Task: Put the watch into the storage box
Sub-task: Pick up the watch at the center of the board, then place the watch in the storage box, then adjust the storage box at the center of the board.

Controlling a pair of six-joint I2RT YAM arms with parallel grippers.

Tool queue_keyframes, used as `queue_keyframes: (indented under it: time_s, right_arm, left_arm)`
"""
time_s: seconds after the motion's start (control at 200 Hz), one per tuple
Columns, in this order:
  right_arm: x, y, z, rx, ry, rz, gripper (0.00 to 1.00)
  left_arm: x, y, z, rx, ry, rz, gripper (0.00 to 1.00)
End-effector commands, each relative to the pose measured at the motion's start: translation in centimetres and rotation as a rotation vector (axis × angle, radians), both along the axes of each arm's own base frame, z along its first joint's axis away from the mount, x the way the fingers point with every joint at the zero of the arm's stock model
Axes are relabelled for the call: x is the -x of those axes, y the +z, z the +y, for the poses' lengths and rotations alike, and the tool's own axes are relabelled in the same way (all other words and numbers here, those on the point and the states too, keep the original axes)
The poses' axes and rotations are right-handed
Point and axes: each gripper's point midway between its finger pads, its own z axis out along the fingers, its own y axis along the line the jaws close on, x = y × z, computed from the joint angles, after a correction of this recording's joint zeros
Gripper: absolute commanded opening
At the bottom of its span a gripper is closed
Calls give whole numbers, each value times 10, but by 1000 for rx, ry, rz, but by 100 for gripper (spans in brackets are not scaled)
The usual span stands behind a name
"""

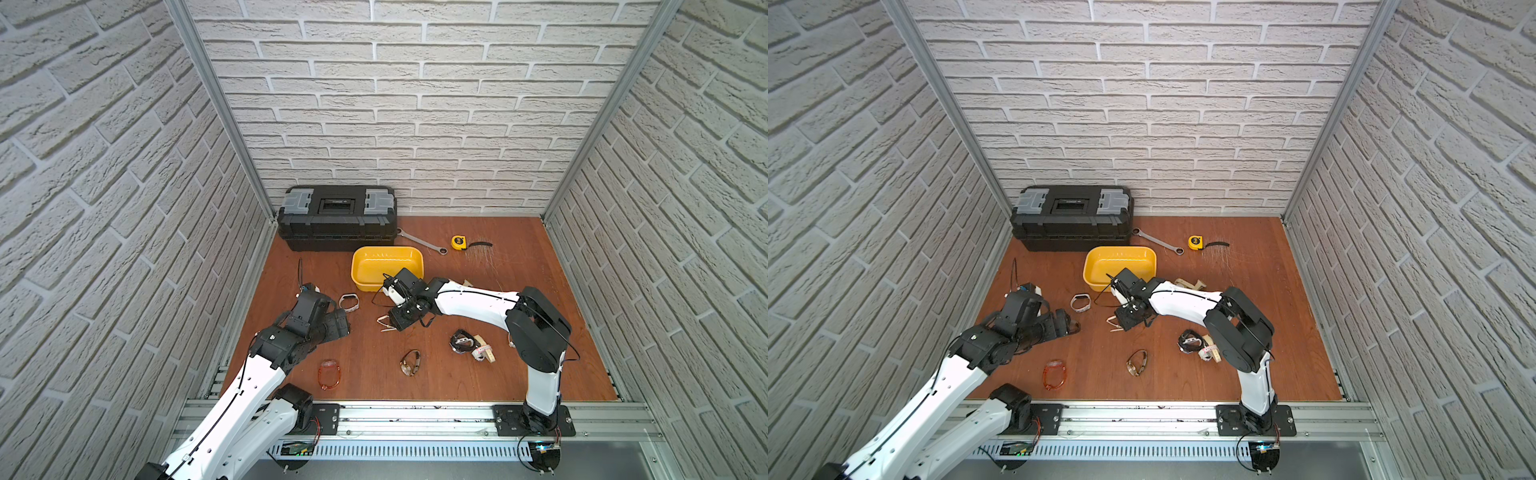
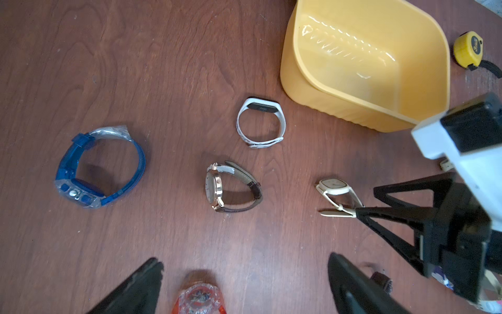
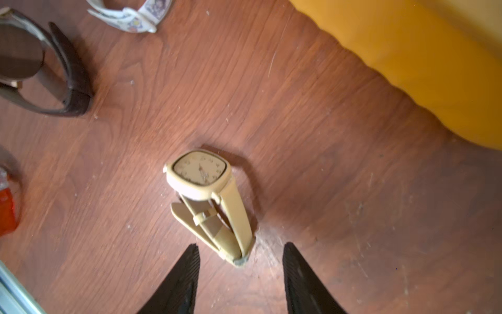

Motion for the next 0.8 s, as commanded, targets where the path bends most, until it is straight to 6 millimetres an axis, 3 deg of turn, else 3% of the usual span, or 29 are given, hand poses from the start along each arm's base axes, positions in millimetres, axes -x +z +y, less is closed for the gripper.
queue_keyframes:
  time_s: [0.0, 0.17, 0.325, 0.4, 0.43, 0.605, 0.7, 0.795]
  right_arm:
    - [-8, -1, 6, 18, 14, -37, 48]
    - [-14, -21, 4, 75, 15, -38, 31]
    - [-15, -16, 6, 70, 20, -47, 7]
    - [-12, -2, 4, 52, 16, -57, 3]
    - [-12, 19, 4, 22, 12, -82, 3]
    - [-8, 82, -17, 20, -18, -128, 2]
    - [-22, 109, -31, 8, -86, -144, 2]
    - [-52, 126, -45, 11, -155, -177, 2]
  left_arm:
    - [1, -2, 3, -14, 9, -4, 98]
    - [1, -2, 5, -21, 16, -7, 98]
    - [0, -1, 6, -30, 15, -9, 98]
    - [0, 1, 6, -31, 14, -14, 98]
    - [0, 1, 6, -34, 14, -13, 98]
    - [-3, 8, 6, -42, 5, -34, 98]
    - [-7, 10, 4, -44, -5, -45, 98]
    - [-10, 9, 1, -40, -14, -48, 98]
